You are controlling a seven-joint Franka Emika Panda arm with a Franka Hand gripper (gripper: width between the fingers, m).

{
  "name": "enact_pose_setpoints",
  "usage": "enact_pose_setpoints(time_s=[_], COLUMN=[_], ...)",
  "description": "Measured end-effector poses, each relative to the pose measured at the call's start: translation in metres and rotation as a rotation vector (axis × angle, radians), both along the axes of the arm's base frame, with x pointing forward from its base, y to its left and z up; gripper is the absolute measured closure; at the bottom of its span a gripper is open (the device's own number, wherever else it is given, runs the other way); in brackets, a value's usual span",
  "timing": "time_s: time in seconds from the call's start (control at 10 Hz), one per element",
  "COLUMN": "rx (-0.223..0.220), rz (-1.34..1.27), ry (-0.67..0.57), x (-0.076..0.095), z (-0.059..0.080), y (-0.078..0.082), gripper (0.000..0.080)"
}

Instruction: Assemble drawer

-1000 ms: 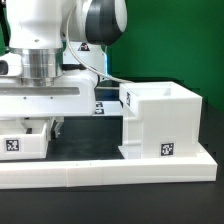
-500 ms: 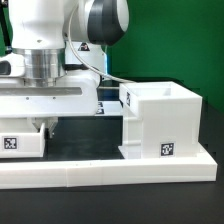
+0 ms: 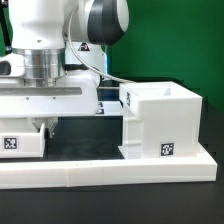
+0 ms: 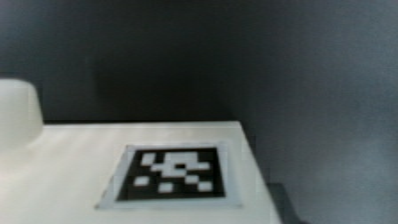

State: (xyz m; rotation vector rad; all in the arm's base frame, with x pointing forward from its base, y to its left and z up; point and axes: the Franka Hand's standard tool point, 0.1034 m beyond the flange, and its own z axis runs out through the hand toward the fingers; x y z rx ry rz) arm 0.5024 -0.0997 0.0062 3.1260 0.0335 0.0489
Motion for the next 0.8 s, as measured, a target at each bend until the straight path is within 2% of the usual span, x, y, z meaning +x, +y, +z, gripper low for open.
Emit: enact_pose_setpoints(time_s=[0.2,0.3,0.5,0.8], rx=[0.001,0.009,0.03,0.02], rz=[0.021,0.037,0.056,0.136], ry=[0.001,0.003,0.008,0.014], x=[-0.004,-0.01,-0.011,-0.013], z=[0.006,0.015,0.03,0.023], y=[0.008,0.016,0.02,0.018], gripper=[0.0757,0.0757,0.0757,0.0757])
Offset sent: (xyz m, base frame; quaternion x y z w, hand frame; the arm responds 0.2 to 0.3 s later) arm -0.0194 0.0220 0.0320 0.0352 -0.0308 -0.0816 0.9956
